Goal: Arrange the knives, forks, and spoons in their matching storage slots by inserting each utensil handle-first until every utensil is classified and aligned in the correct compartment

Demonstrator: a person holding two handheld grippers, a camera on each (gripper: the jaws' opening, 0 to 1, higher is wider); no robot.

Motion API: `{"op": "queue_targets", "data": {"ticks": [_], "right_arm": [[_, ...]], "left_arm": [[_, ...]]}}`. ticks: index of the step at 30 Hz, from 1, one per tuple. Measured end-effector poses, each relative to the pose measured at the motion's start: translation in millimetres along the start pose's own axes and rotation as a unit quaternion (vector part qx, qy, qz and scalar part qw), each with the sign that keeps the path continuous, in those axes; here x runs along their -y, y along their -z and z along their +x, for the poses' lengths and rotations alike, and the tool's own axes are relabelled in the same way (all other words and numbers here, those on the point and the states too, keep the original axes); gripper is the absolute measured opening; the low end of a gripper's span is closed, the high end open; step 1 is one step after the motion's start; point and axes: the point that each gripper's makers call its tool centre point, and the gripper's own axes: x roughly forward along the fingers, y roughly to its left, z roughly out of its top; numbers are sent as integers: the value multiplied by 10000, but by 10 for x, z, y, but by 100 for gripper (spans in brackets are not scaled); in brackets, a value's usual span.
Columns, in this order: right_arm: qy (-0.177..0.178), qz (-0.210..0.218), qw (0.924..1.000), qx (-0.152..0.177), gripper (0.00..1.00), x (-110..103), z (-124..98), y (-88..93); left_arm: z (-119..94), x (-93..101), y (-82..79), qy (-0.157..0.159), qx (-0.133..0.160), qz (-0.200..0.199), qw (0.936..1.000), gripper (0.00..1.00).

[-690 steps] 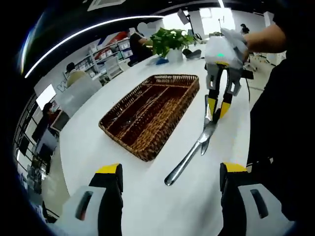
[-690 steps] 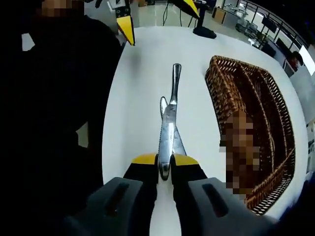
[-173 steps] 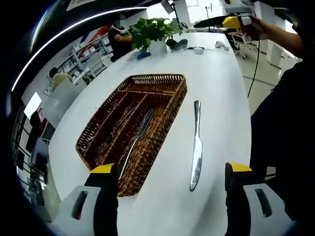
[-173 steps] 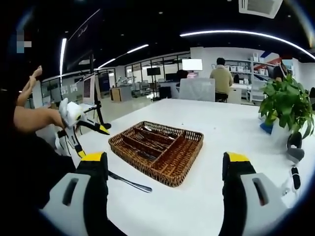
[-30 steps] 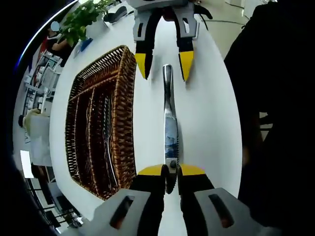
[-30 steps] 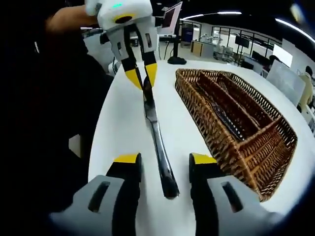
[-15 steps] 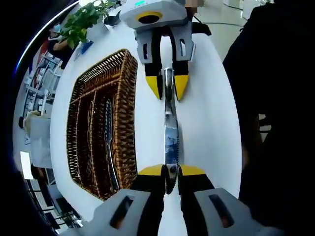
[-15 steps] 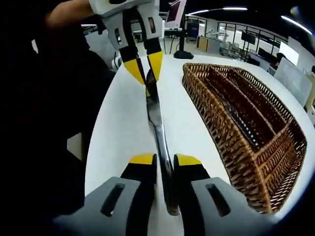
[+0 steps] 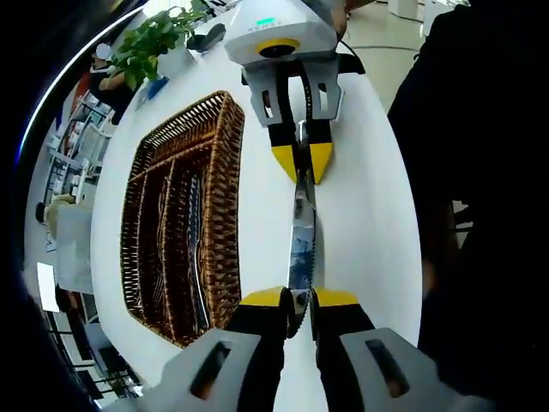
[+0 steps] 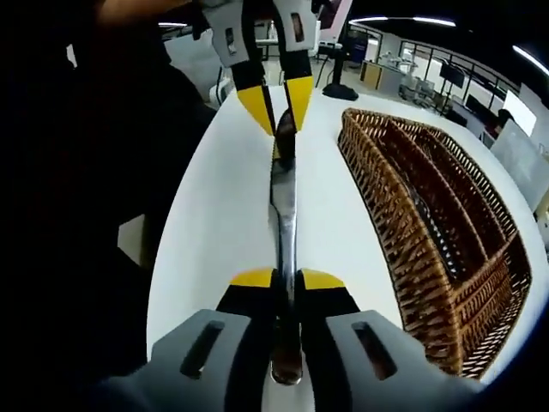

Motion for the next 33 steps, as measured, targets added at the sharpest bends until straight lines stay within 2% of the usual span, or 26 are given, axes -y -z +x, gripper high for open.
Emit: {"op": "queue_targets", "data": {"ticks": [5,8,14,20,22,23,26,28,30,33], "right_arm": [[106,-77,9999,112,6,44,-173,-136],[103,-137,9998,103,6,52,-237,-160],[-55,33,9999,85,6,-6,-279,-159],[-69,92,9999,-10,6,-18,-256,-101],[-68,92,9999,-8,6,-17,-265,-109],[-64,86,9999,-8,6,-14,-269,-114],[-31,67,10000,-29,6,9,-295,-136],[-22,112,9999,-27,6,17,-315,-157],[10,73,10000,-53,6,24,-337,-177],[29,38,9999,-92,6,38,-377,-202]], "left_arm": [[-73,-45,9,-95,160,-230,9996,11],[-92,-88,26,-213,294,-406,9985,16],[-62,-82,66,-269,527,-763,9953,25],[-65,-109,111,-407,652,-987,9921,32],[-94,-153,109,-516,845,-1178,9881,36],[-117,-186,111,-578,993,-1385,9837,39],[-179,-248,168,-683,1183,-1843,9733,51],[-260,-294,175,-775,1456,-2183,9618,60],[-326,-331,203,-884,1593,-2426,9529,67],[-434,-386,270,-1018,1846,-2980,9310,79]]}}
